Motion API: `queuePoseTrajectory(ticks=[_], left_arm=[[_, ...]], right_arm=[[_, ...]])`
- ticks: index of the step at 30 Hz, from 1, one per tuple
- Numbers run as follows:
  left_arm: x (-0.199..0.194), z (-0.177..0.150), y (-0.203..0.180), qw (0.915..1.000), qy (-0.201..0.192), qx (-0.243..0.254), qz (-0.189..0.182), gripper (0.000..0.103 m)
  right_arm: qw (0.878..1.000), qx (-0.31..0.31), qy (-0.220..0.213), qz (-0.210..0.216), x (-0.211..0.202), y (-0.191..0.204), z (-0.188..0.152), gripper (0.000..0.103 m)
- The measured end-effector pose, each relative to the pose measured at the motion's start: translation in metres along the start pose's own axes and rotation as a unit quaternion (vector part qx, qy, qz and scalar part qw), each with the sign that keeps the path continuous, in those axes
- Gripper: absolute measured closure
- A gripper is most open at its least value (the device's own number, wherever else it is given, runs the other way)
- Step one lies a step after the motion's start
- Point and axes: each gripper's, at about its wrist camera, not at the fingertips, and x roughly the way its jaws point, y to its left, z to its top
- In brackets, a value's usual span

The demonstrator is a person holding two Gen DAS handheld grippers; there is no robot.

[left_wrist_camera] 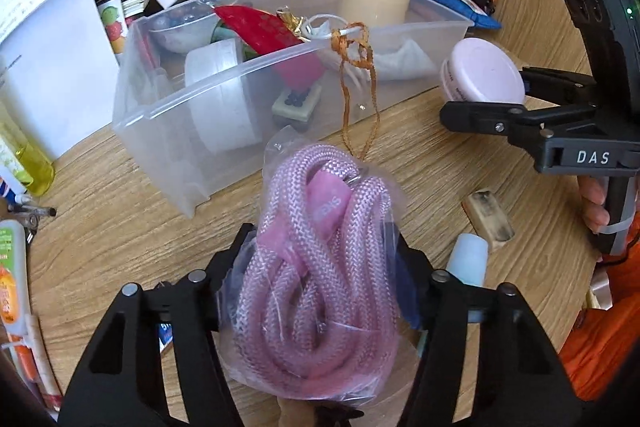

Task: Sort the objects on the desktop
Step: 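Carry the pink rope bag with the left gripper while right carries the pink container toward the box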

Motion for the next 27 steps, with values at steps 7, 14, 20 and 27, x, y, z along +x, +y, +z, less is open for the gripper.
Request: queuePoseTrajectory(ticks=[7, 14, 20, 27], left_arm=[[-0.016, -0.01, 0.008, 0.999, -0.022, -0.039, 0.006, 0.046], [-0.036, -0.019, 0.02, 0.9949, -0.052, -0.086, 0.01, 0.046], [-0.047, -0.012, 0.022, 0.9893, -0.085, -0.116, 0.023, 0.046], [-0.062, -0.008, 0.029, 0.9808, -0.126, -0.149, 0.012, 0.046]], right_arm=[[1.0, 0.008, -0.019, 0.002, -0.013, -0.001, 0.001, 0.041], [0.999, 0.015, -0.034, 0.01, -0.023, -0.004, 0.001, 0.041], [0.999, 0.014, -0.047, 0.013, -0.033, -0.003, 0.004, 0.041], [0.998, 0.01, -0.063, 0.014, -0.045, 0.0, 0.01, 0.041]])
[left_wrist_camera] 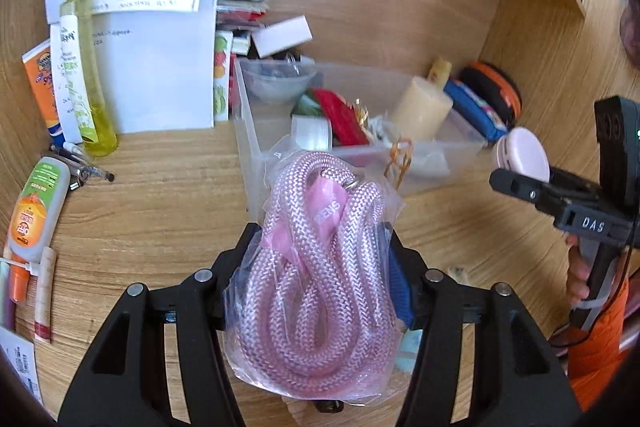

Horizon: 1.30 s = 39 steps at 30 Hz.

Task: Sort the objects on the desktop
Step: 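Carry the pink rope bag with the left gripper while right carries the pink container toward the box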

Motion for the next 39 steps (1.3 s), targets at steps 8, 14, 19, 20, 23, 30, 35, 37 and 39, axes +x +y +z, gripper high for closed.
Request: queuePoseTrajectory(ticks=[8, 14, 19, 20, 23, 30, 35, 37, 39], left_arm=[[-0.025, 0.019, 0.003, 0.9983, -0.054, -0.022, 0.001, 0.046], [-0.029, 0.035, 0.007, 0.9966, -0.075, -0.031, 0.008, 0.046], [-0.012, 0.05, 0.015, 0.9964, -0.071, -0.043, 0.019, 0.046], [-0.008, 0.052, 0.016, 0.9964, -0.069, -0.046, 0.019, 0.046], [0.001, 0.062, 0.022, 0.9961, -0.065, -0.057, 0.016, 0.046], [0.014, 0.091, 0.019, 0.9958, -0.074, -0.048, 0.02, 0.046], [0.032, 0.101, 0.016, 0.9964, -0.067, -0.049, 0.017, 0.046], [0.042, 0.103, 0.016, 0.9968, -0.06, -0.049, 0.019, 0.046], [0.051, 0.104, 0.014, 0.9973, -0.052, -0.048, 0.02, 0.046]], right_arm=[[1.0, -0.009, -0.022, 0.009, -0.003, 0.007, 0.018, 0.041], [0.999, -0.016, -0.033, 0.029, 0.004, 0.017, 0.036, 0.041], [0.997, -0.027, -0.041, 0.055, 0.013, 0.028, 0.056, 0.041], [0.997, -0.028, -0.04, 0.063, 0.016, 0.031, 0.06, 0.041], [0.996, -0.038, -0.037, 0.068, 0.027, 0.038, 0.07, 0.041], [0.996, -0.057, -0.015, 0.065, 0.057, 0.046, 0.082, 0.041], [0.997, -0.054, 0.001, 0.059, 0.071, 0.041, 0.075, 0.04], [0.997, -0.056, 0.001, 0.053, 0.073, 0.039, 0.075, 0.04], [0.997, -0.058, 0.0, 0.051, 0.073, 0.038, 0.073, 0.04]])
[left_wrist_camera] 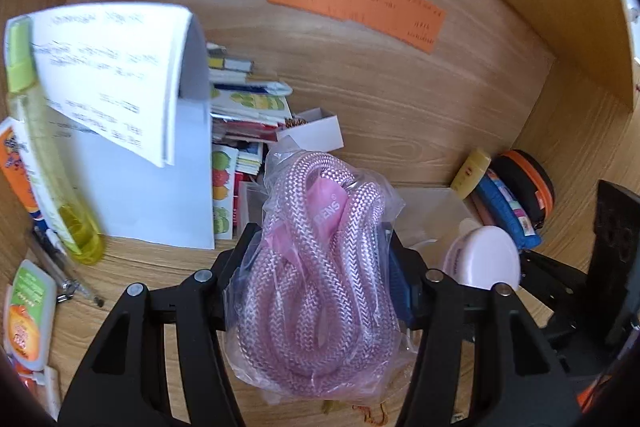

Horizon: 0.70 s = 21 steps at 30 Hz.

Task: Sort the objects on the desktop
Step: 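Carry the pink rope bag with the left gripper while right carries the pink container toward the box, then lower the rope bag into the box and open the left gripper while right releases the pink container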

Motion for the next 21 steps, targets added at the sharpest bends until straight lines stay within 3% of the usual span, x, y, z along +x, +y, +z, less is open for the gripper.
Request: queuePoseTrajectory(ticks=[16, 21], left_arm=[[0.026, -0.01, -0.005, 0.9992, 0.03, 0.017, 0.023, 0.045], [0.019, -0.007, -0.006, 0.9996, 0.014, 0.018, 0.016, 0.045]], right_arm=[[0.998, -0.034, 0.03, -0.038, 0.019, 0.007, -0.011, 0.04], [0.998, -0.039, 0.031, -0.041, 0.018, 0.01, -0.012, 0.04]])
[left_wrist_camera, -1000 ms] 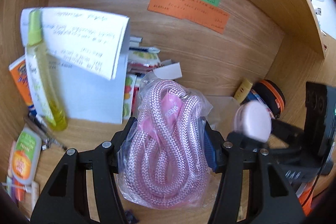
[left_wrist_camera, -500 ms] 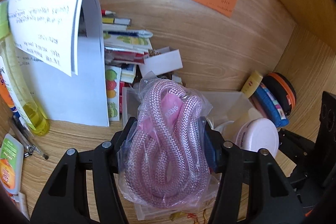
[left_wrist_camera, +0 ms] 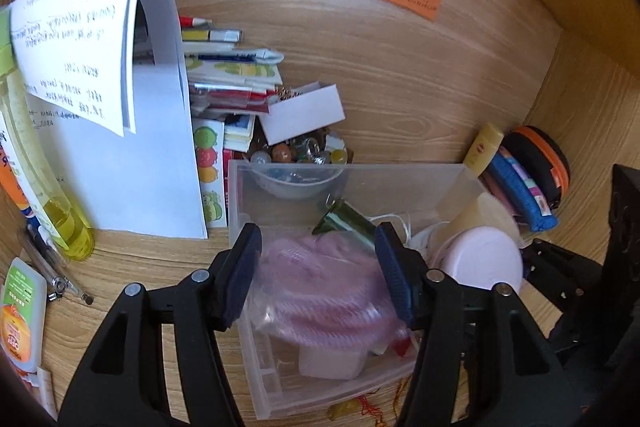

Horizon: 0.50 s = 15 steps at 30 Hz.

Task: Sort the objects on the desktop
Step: 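Lower the rope bag into the box and open the left gripper while right releases the pink container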

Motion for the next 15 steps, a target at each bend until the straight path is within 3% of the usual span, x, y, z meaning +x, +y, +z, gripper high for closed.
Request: queuePoseTrajectory(ticks=[6, 11, 15], left_arm=[[-0.001, 0.002, 0.002, 1.0, -0.001, -0.007, -0.005, 0.045], [-0.009, 0.001, 0.0, 0.9999, -0.01, 0.007, -0.004, 0.04], [-0.02, 0.001, -0.006, 0.9993, -0.028, 0.023, -0.005, 0.032]], right_arm=[[1.0, -0.003, -0.002, -0.003, -0.002, 0.002, -0.002, 0.04], [1.0, -0.005, -0.022, 0.003, -0.007, 0.003, -0.001, 0.031], [1.0, -0.012, -0.026, 0.0, -0.008, 0.006, 0.0, 0.031]])
